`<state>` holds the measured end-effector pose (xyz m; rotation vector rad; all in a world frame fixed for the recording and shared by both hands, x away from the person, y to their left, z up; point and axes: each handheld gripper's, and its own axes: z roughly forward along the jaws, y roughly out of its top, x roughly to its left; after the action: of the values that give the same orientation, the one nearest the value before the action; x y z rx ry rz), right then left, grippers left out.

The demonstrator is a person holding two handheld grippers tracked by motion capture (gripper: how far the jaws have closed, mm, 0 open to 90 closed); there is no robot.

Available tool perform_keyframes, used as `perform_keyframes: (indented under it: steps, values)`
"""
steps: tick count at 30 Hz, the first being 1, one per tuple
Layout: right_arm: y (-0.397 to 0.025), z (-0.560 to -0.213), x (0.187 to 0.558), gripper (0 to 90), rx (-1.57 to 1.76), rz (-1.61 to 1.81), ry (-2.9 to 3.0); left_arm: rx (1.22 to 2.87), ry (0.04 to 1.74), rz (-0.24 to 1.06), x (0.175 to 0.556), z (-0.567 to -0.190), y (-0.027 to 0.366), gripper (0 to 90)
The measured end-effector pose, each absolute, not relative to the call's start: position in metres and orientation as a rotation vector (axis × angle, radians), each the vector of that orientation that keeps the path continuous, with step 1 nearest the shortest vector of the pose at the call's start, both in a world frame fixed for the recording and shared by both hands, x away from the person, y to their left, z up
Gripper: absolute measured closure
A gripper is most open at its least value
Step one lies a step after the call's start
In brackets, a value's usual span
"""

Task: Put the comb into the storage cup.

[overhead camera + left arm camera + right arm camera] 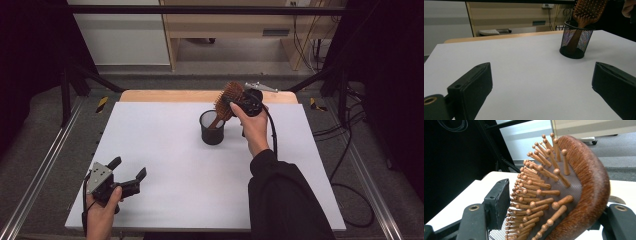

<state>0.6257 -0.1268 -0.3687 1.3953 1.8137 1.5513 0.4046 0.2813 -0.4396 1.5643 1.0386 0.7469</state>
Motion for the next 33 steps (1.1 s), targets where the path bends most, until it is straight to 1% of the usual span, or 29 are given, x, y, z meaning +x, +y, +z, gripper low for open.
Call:
perform_keyframes:
  steps: [7,18,33]
  values:
    - [-0.1260,-0.3688,0.6255,29.7,1.393,1.548,1.822,1.567,1.039,0.746,0.4046,-0.4397,0.2813,3.3]
    - [-0.1236,-0.3689,0.6250,17.3,1.387,1.508,1.834,1.566,1.039,0.746,0.4046,-0.4397,0.2813,3.3]
    - [-0.1257,-0.3670,0.6245,9.5,1.395,1.474,1.816,1.568,1.040,0.744,0.4048,-0.4399,0.2814,3.2]
